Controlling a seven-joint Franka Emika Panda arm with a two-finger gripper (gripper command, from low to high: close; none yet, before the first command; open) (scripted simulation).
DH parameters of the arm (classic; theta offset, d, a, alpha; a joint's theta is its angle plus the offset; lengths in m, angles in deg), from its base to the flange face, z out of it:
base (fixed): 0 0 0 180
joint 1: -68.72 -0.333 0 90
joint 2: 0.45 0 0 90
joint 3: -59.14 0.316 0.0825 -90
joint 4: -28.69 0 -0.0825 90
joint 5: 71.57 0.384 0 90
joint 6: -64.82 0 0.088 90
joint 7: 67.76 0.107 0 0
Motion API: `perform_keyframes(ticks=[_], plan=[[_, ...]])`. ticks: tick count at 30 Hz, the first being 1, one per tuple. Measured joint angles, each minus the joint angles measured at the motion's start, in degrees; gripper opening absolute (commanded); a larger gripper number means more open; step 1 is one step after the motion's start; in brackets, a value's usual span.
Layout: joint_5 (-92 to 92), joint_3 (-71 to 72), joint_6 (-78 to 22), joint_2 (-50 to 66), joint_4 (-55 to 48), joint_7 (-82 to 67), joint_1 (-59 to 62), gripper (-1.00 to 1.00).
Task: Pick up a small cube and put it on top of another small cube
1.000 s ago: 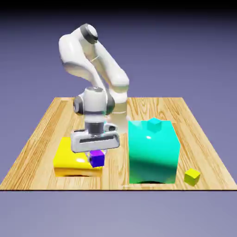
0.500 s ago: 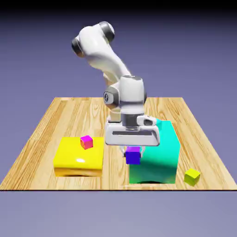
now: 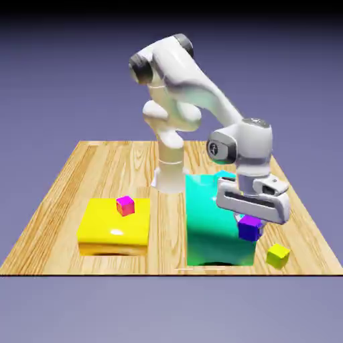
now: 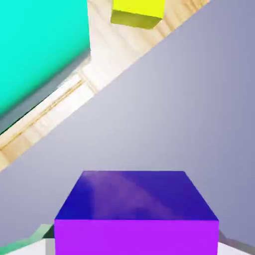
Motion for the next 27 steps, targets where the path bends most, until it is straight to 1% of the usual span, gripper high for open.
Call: perform_keyframes(ticks=[9,17,20,23,24,26,27], plan=[[7.1,-10.0,-2.8,-1.9,-2.7,22.3,-18.7,-1.00],[11.0,-24.9,-4.7,0.3,0.0,40.3,-35.3,-1.00],[12.1,-26.3,-5.1,0.0,-1.0,44.8,-38.1,-1.00],[11.5,-32.5,1.7,5.6,-0.6,45.3,-42.8,-1.00],[11.4,-33.4,2.7,6.4,-0.5,45.4,-43.5,1.00],[11.3,-33.4,2.8,6.4,-0.5,45.5,-43.5,1.00],[11.5,-31.3,0.5,4.6,-0.6,45.3,-41.9,1.00]])
